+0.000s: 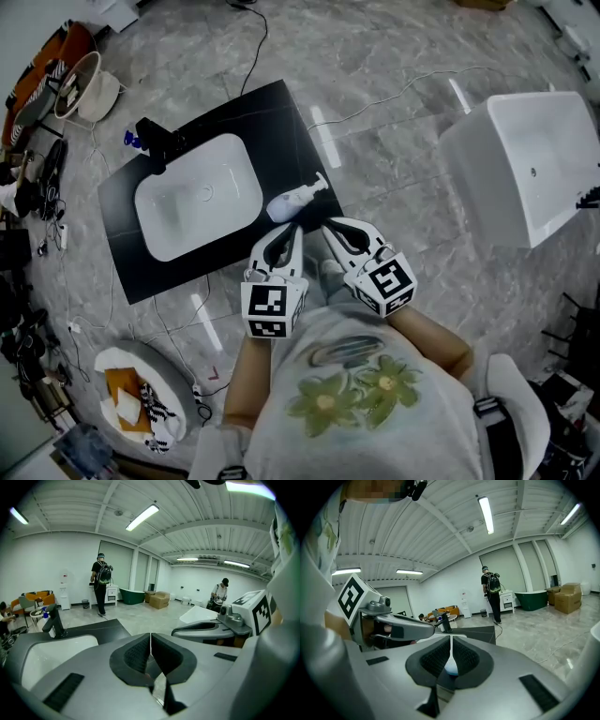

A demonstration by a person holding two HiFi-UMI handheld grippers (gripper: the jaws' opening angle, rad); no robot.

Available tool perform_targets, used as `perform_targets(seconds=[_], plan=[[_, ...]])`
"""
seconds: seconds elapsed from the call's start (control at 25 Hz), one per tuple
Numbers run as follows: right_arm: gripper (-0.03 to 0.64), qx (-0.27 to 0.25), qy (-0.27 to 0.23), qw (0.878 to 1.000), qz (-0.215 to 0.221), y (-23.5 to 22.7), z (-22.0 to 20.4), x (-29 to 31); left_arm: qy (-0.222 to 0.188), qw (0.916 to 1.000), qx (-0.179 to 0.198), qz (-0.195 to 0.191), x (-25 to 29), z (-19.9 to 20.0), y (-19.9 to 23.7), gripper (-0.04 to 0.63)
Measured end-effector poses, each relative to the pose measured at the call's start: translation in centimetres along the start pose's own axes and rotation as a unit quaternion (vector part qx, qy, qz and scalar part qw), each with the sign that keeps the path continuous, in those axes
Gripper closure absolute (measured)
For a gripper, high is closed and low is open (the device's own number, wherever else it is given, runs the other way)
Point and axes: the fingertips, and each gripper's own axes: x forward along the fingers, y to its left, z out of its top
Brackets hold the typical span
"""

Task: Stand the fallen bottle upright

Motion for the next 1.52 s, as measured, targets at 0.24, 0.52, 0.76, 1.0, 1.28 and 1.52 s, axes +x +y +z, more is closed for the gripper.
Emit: perform_targets(seconds=[0.24, 0.52, 0.76, 1.0, 1.28, 1.52], plan=[[0.572, 0.006, 0.005, 1.0, -0.018, -1.7, 0.5, 1.9, 0.02, 0.999, 0.027, -0.031, 3.1, 0.7, 1.8, 0.575], [0.574, 0.012, 0.012, 0.998, -0.058, -4.2, 0.6, 3.3, 0.044, 0.9946, 0.061, -0.071, 6.2, 0.9, 2.9, 0.524], [0.573, 0.027, 0.016, 0.996, -0.086, -6.0, 0.3, 4.0, 0.072, 0.9876, 0.099, -0.099, 8.8, 0.6, 3.3, 0.465], [0.572, 0.041, 0.016, 0.993, -0.109, -7.3, 0.1, 4.6, 0.109, 0.9766, 0.134, -0.128, 10.7, -0.2, 3.3, 0.414], [0.572, 0.054, 0.014, 0.99, -0.133, -9.0, 0.0, 5.3, 0.156, 0.9575, 0.19, -0.151, 12.9, -1.7, 3.3, 0.402], [0.572, 0.057, 0.016, 0.987, -0.152, -10.3, -0.3, 5.3, 0.185, 0.9425, 0.22, -0.171, 14.4, -2.6, 3.0, 0.396]])
